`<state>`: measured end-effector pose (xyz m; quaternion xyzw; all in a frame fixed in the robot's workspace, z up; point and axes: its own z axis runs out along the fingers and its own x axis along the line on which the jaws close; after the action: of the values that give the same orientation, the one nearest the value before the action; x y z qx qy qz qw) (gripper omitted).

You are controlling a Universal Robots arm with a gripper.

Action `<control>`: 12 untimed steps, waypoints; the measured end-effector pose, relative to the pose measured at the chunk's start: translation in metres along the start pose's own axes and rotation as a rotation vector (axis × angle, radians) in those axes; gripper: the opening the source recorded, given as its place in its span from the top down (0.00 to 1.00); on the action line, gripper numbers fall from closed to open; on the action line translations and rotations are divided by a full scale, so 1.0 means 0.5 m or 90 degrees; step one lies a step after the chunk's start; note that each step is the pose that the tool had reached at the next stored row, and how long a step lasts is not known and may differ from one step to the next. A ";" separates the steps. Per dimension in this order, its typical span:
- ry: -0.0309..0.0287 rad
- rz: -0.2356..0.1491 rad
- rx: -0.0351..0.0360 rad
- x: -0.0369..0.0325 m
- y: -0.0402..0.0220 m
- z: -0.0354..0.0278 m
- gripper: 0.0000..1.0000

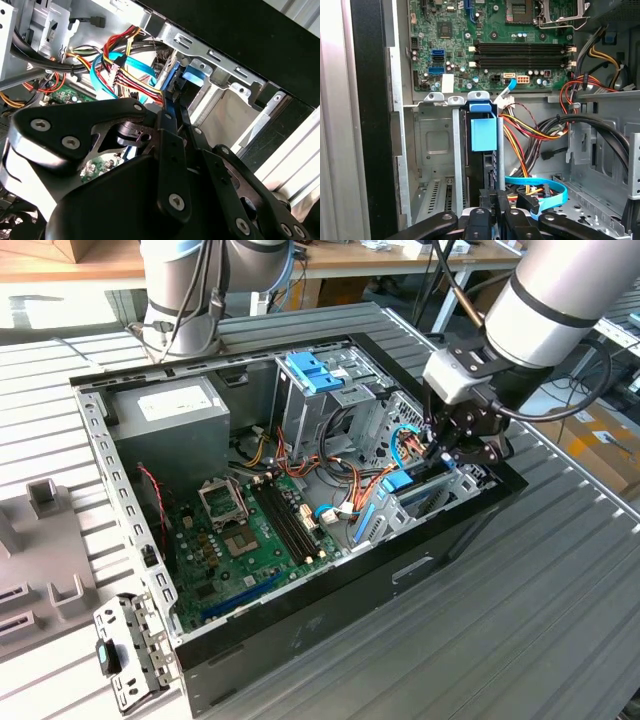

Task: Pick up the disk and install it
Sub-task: 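Insert the first disk wire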

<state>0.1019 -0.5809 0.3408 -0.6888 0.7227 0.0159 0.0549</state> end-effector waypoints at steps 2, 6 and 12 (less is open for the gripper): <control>-0.0002 0.000 0.0000 0.000 -0.001 0.002 0.83; -0.0005 0.000 0.0000 0.000 -0.002 0.000 0.83; 0.0002 0.001 0.0001 -0.009 -0.010 -0.007 0.83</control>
<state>0.1070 -0.5768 0.3449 -0.6883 0.7231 0.0157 0.0548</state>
